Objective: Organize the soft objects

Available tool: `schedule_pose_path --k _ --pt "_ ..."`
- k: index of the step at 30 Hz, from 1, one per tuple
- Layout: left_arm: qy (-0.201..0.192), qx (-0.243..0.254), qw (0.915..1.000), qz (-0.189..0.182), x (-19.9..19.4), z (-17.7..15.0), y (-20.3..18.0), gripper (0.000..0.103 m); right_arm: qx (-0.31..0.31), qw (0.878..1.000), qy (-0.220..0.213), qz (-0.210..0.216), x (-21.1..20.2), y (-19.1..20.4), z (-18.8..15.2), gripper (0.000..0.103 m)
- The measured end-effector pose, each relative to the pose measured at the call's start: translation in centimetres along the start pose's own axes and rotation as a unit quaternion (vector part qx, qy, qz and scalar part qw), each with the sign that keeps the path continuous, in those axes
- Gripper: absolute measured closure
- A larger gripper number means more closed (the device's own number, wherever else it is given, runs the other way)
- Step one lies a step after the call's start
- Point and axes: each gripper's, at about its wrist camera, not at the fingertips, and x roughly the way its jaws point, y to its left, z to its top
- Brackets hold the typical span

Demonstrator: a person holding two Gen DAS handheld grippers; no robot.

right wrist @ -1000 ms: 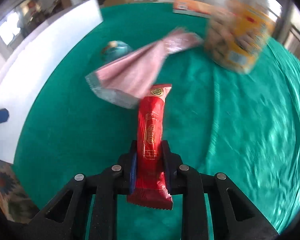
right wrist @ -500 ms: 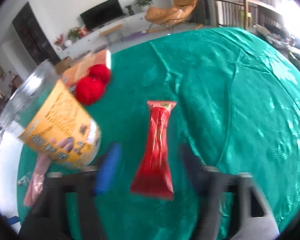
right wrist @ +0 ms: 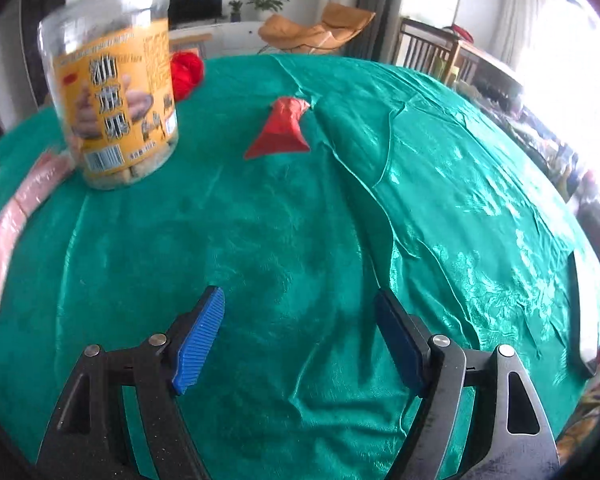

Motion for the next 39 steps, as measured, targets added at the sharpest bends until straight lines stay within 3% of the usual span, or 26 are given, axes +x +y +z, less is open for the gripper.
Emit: schedule_pose_path --k 3,8,10,39 --pt "0.002 0.001 1.0000 0.002 0.4 0.0 0.0 0.000 0.038 0.999 0.005 0.035 0.1 -1.6 0.1 0.018" --pt "0.001 -0.020 0.9996 0.017 1.2 1.6 0.9 0.000 0.014 1.000 0.004 0.016 0.0 -0.9 0.3 0.013" --pt "0.001 -0.029 0.9993 0.024 1.5 2.0 1.1 0.000 0.031 0.999 0.009 0.034 0.6 -1.7 0.5 0.010" --pt "0.001 -0.031 0.9992 0.026 1.6 2.1 1.1 0.000 0.026 0.999 0.009 0.029 1.4 -1.5 0.9 0.010"
